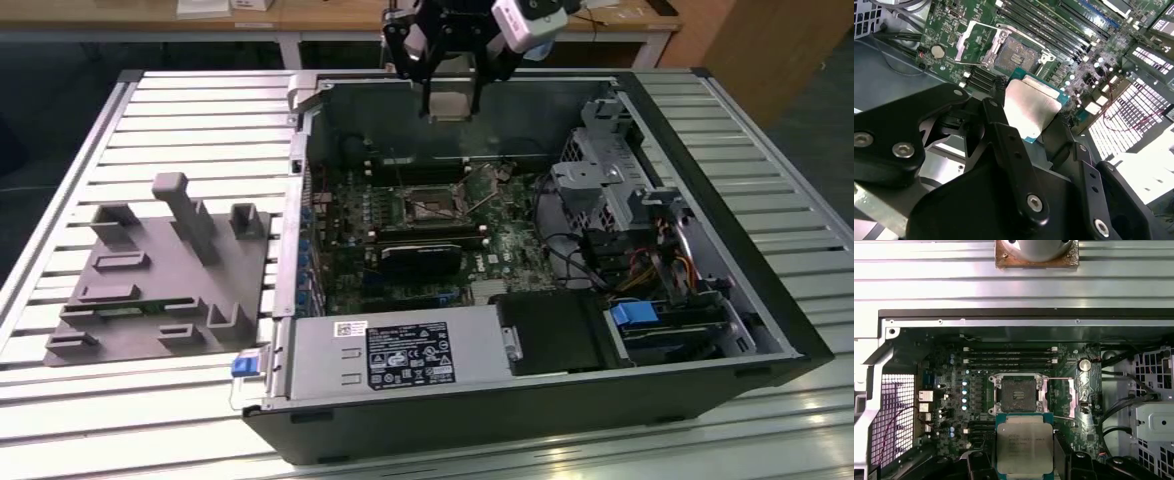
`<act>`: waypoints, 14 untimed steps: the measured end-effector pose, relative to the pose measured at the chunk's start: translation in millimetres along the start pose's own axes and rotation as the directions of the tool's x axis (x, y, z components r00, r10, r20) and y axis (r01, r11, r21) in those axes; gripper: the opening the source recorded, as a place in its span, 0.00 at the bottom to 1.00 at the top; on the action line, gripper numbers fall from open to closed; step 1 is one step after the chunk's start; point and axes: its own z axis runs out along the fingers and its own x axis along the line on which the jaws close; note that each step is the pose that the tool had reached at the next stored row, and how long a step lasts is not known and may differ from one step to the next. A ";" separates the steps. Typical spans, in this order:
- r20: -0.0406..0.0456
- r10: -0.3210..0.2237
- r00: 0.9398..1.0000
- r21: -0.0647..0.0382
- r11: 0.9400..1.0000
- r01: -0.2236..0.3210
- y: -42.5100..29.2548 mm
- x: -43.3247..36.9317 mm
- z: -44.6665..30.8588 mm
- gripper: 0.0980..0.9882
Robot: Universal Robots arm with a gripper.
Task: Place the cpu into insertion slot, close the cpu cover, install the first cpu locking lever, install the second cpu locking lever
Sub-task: 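Place the cpu into insertion slot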
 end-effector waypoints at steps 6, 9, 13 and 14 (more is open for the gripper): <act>0.012 -0.001 1.000 0.000 1.000 0.001 -0.9 0.8 10.7 0.50; 0.015 -0.001 1.000 0.000 1.000 0.001 -1.4 1.3 16.1 0.50; 0.018 -0.002 1.000 0.000 1.000 0.002 -2.1 1.8 23.4 0.50; 0.019 -0.002 1.000 0.000 1.000 0.002 -2.4 2.0 27.0 0.50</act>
